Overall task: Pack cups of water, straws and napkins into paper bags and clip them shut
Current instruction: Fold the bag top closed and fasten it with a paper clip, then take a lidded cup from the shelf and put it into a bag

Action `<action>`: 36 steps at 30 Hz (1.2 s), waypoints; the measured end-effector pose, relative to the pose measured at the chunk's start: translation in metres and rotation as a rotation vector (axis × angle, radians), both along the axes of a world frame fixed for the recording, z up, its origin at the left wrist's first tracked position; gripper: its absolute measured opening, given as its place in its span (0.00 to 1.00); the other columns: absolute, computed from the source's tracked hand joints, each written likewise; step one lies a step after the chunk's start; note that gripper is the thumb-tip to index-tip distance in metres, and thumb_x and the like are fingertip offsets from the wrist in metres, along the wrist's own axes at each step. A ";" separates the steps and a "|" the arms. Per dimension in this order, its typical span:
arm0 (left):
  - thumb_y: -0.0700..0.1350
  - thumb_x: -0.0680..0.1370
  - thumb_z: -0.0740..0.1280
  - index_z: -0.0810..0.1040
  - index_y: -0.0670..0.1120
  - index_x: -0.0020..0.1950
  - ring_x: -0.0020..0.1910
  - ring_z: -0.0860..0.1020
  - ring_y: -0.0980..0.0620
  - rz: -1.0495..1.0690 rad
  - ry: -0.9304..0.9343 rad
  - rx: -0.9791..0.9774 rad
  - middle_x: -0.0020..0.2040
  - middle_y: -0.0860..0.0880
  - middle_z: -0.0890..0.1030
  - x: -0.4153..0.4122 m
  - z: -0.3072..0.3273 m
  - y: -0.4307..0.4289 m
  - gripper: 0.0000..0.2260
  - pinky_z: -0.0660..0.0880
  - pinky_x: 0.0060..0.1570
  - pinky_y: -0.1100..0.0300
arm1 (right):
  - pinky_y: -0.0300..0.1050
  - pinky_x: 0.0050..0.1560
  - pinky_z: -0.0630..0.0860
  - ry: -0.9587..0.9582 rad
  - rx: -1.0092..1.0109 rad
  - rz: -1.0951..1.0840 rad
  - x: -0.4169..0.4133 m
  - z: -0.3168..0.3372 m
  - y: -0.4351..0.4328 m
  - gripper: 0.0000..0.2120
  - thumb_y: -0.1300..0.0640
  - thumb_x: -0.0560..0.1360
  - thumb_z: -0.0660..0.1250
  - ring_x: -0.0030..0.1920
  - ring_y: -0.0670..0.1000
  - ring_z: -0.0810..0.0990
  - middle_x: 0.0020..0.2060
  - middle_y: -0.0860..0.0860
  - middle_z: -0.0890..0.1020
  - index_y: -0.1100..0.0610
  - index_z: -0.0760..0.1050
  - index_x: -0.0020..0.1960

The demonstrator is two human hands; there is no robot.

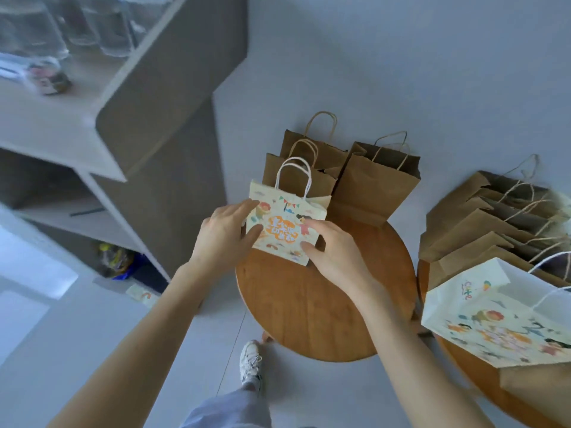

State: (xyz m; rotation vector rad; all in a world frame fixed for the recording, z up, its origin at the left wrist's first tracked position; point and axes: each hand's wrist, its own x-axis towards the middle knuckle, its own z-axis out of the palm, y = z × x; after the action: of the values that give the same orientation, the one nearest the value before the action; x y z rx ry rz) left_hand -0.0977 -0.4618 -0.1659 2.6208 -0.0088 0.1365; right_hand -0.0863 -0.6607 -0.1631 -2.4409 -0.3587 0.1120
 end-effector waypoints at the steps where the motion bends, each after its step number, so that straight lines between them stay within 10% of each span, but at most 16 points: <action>1: 0.48 0.78 0.63 0.68 0.48 0.70 0.68 0.67 0.45 0.016 -0.024 -0.001 0.68 0.50 0.72 -0.019 0.007 0.000 0.20 0.64 0.63 0.46 | 0.29 0.54 0.61 -0.011 0.013 0.033 -0.014 0.003 0.002 0.20 0.55 0.77 0.64 0.66 0.45 0.68 0.67 0.46 0.71 0.52 0.69 0.68; 8: 0.49 0.78 0.63 0.70 0.49 0.69 0.66 0.69 0.44 0.144 -0.084 0.033 0.67 0.50 0.73 -0.111 0.033 0.041 0.19 0.67 0.63 0.45 | 0.42 0.65 0.67 -0.037 0.065 0.231 -0.079 0.026 0.055 0.18 0.56 0.77 0.65 0.64 0.48 0.71 0.64 0.49 0.75 0.53 0.71 0.66; 21: 0.50 0.79 0.61 0.69 0.51 0.69 0.65 0.70 0.48 0.495 -0.116 0.093 0.67 0.52 0.73 -0.182 0.054 0.254 0.18 0.69 0.60 0.52 | 0.30 0.55 0.64 -0.134 0.044 0.590 -0.075 0.055 0.302 0.15 0.55 0.76 0.65 0.59 0.46 0.73 0.60 0.47 0.76 0.52 0.74 0.63; 30: 0.50 0.79 0.61 0.70 0.51 0.69 0.63 0.72 0.50 0.501 -0.167 0.089 0.67 0.52 0.74 -0.153 0.084 0.405 0.18 0.70 0.60 0.55 | 0.46 0.62 0.72 -0.184 0.103 0.539 -0.032 0.091 0.445 0.14 0.56 0.76 0.65 0.58 0.48 0.75 0.59 0.48 0.78 0.53 0.76 0.61; 36: 0.50 0.79 0.61 0.69 0.51 0.69 0.66 0.69 0.50 0.447 -0.173 0.093 0.67 0.53 0.73 -0.092 0.081 0.468 0.18 0.69 0.61 0.55 | 0.37 0.58 0.69 -0.195 0.106 0.494 0.015 0.084 0.506 0.14 0.57 0.76 0.66 0.56 0.45 0.75 0.58 0.48 0.78 0.53 0.76 0.61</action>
State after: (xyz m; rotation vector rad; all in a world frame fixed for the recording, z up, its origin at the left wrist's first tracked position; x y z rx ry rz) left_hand -0.1899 0.0061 -0.0848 2.6520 0.5232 0.5282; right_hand -0.0711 -0.1543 -0.0796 -2.2159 -1.0239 0.0647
